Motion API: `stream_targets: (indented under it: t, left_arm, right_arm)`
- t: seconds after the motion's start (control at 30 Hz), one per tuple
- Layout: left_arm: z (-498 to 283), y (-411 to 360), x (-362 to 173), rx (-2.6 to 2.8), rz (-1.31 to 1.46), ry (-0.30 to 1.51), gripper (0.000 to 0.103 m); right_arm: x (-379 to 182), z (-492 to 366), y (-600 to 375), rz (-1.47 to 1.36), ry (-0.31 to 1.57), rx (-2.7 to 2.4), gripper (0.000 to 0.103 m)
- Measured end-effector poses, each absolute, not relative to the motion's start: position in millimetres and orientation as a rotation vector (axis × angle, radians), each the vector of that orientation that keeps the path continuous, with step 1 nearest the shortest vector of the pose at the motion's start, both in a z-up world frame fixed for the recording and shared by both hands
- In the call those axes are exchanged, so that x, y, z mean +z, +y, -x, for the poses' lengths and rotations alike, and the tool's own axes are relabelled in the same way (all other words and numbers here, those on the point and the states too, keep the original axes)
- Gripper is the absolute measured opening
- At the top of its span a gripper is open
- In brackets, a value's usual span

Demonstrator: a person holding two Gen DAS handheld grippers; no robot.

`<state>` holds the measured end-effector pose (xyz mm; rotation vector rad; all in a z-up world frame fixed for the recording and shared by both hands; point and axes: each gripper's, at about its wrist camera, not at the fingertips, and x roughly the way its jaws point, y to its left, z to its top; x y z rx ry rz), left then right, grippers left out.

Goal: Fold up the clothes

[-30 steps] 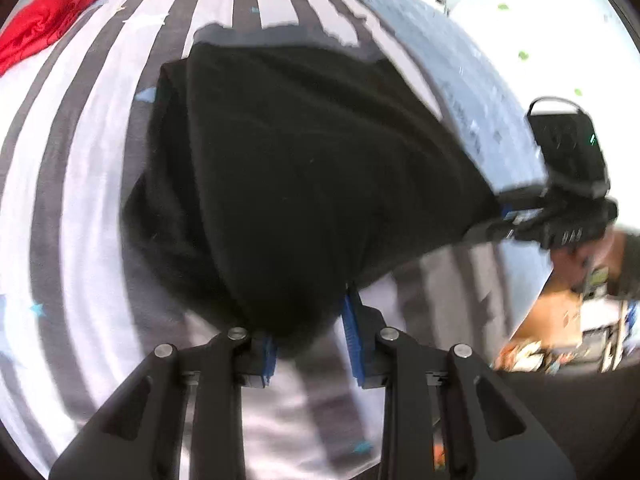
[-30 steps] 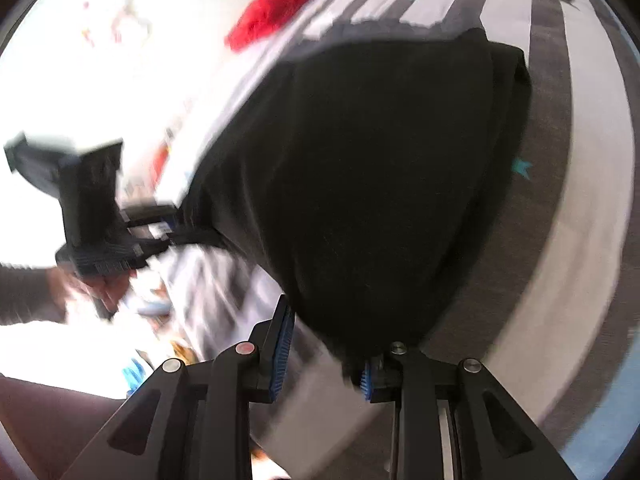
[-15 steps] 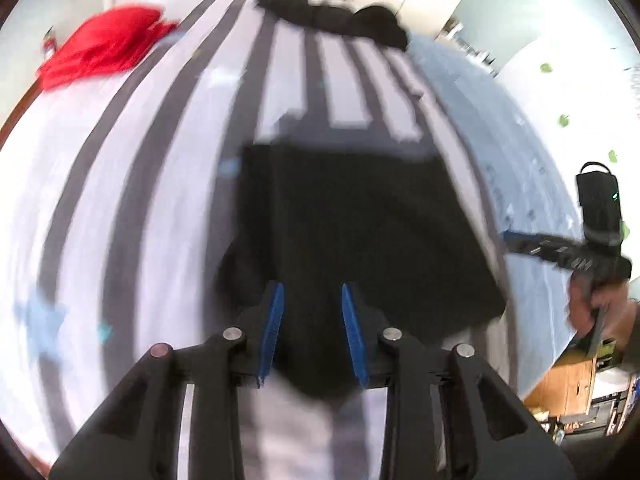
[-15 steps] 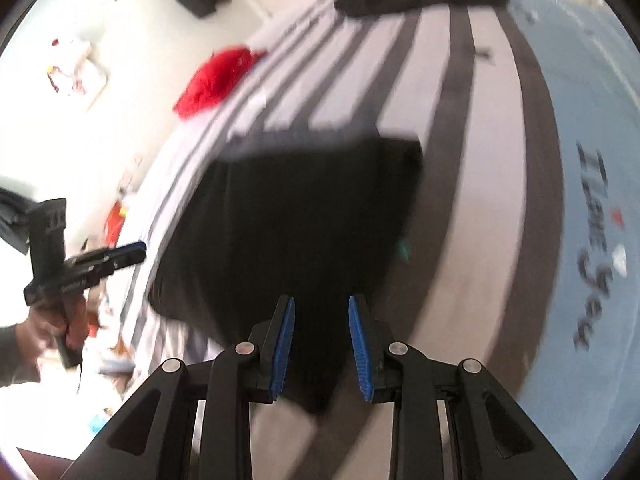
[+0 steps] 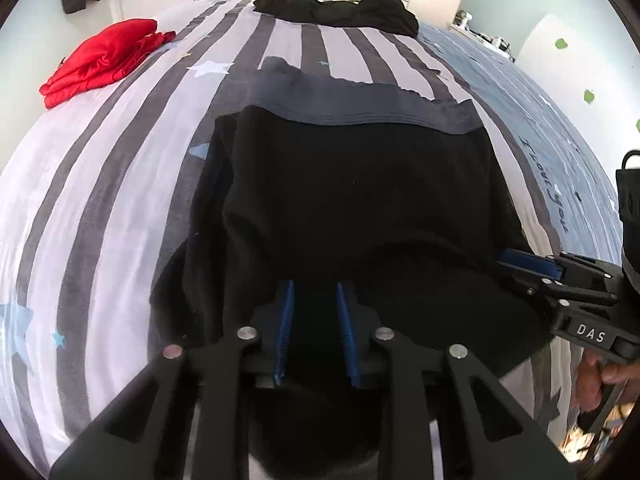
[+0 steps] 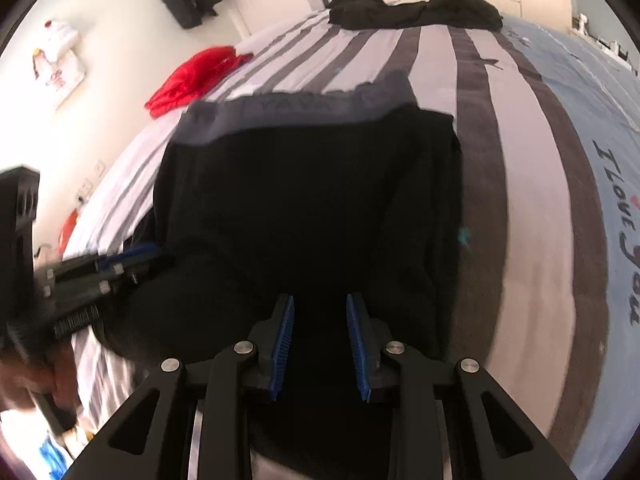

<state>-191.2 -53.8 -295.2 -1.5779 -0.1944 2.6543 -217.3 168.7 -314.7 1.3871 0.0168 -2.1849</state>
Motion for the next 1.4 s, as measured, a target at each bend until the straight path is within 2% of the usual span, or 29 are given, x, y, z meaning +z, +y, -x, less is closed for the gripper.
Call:
stream_targets:
  t: [0.1, 0.23, 0.37, 0.53, 0.6, 0.7, 0.77, 0.87, 1.07, 1.27, 1.33, 1.4]
  left_arm:
    - [195.8, -55.0, -277.6, 2.674, 1.58, -0.153, 0.02]
    - [224.9, -65.5, -253.1, 2.76, 1.465, -0.206, 0.02]
    - [268.4, -65.1, -263.2, 2.779, 1.431, -0.207, 0.02]
    - [299.2, -72.2, -296.9, 2.792, 1.524, -0.179, 0.02]
    - [303.4, -90.4, -300.3, 2.847, 1.547, -0.237, 0.021]
    - [296.2, -108.1, -292.7, 2.891, 1.545, -0.34, 0.024]
    - [283.7, -111.5, -284.6, 2.888, 1.521, -0.374, 0.024]
    - [259.8, -108.3, -270.8, 2.86, 1.462, -0.394, 0.024]
    - [192.7, -61.1, -243.5, 2.732, 1.426, -0.456, 0.024]
    - [144.7, -21.7, -270.6, 2.663, 1.545, -0.354, 0.023]
    - [135.2, -26.8, -282.2, 2.659, 1.555, -0.346, 0.016]
    - [128.2, -31.4, -287.5, 2.654, 1.559, -0.347, 0.002]
  right_arm:
    - [-303.6, 221.5, 173.5, -1.432, 0.078, -2.177, 0.023]
    - [-280.4, 243.8, 164.4, -1.371, 0.082, -2.253, 0.025]
    - [-273.8, 287.1, 136.9, -1.269, 0.025, -2.312, 0.025]
    - [-305.0, 328.4, 109.0, -1.255, 0.084, -2.355, 0.023]
    - [-313.7, 337.3, 119.7, -1.258, 0.07, -2.375, 0.022]
    - [-313.0, 351.5, 143.6, -1.276, 0.005, -2.428, 0.011]
    - [-309.2, 356.6, 157.7, -1.3, -0.023, -2.473, 0.017]
    - [-296.1, 344.1, 168.2, -1.297, -0.069, -2.456, 0.017]
    - [-269.1, 261.4, 148.3, -1.249, -0.037, -2.292, 0.017]
    - [-288.6, 182.1, 133.3, -1.296, 0.009, -2.148, 0.017]
    - [-302.9, 171.8, 138.3, -1.298, 0.042, -2.153, 0.014]
    - [-315.4, 168.5, 149.6, -1.308, 0.024, -2.14, 0.012]
